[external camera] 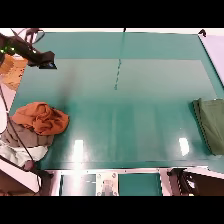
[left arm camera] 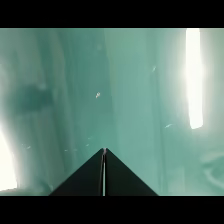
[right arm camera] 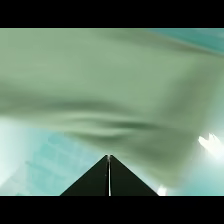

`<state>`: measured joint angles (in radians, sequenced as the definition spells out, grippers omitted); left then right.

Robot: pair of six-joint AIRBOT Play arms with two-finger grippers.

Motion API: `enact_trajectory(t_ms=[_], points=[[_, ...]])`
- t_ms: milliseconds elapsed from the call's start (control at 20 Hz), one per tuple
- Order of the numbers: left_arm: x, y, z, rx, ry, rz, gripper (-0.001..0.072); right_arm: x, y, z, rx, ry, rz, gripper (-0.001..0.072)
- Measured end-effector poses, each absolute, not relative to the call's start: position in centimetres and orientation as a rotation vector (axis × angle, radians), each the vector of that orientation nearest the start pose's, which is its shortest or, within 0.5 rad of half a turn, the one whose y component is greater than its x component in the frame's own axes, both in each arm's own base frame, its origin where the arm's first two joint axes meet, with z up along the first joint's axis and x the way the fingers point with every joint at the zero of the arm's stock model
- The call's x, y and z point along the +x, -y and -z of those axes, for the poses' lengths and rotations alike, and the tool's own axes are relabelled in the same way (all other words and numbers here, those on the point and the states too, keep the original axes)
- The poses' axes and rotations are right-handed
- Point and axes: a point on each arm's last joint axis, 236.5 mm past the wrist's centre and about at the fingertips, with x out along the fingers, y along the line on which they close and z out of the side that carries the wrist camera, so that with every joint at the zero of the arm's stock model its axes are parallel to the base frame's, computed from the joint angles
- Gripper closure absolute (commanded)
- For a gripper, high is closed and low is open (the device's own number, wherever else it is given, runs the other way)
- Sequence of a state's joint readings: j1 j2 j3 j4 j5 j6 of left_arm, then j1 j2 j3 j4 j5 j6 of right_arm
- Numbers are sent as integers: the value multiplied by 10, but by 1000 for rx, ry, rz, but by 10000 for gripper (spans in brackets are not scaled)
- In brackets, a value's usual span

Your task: Fold the shirts.

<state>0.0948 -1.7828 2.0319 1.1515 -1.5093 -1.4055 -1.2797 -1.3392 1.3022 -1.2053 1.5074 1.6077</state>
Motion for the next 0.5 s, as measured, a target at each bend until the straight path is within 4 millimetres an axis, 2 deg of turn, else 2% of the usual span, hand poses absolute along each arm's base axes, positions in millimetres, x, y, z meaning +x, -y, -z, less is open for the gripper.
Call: enact_trajectory(t_ms=[100, 200, 250, 350, 500], points=[[500, 49, -104, -192, -1176, 366, 685, 232, 276, -59, 1078, -1040, 629, 701], [483, 52, -106, -193, -1204, 372, 685, 274, 235, -74, 936, -1061, 488, 701], [473, 55, -104, -196, -1226, 375, 685, 288, 214, -77, 869, -1074, 435, 701], [446, 70, -94, -200, -1276, 394, 685, 303, 165, -71, 762, -1115, 331, 702], [397, 101, -75, -197, -1344, 427, 685, 299, 94, -45, 667, -1191, 199, 701]])
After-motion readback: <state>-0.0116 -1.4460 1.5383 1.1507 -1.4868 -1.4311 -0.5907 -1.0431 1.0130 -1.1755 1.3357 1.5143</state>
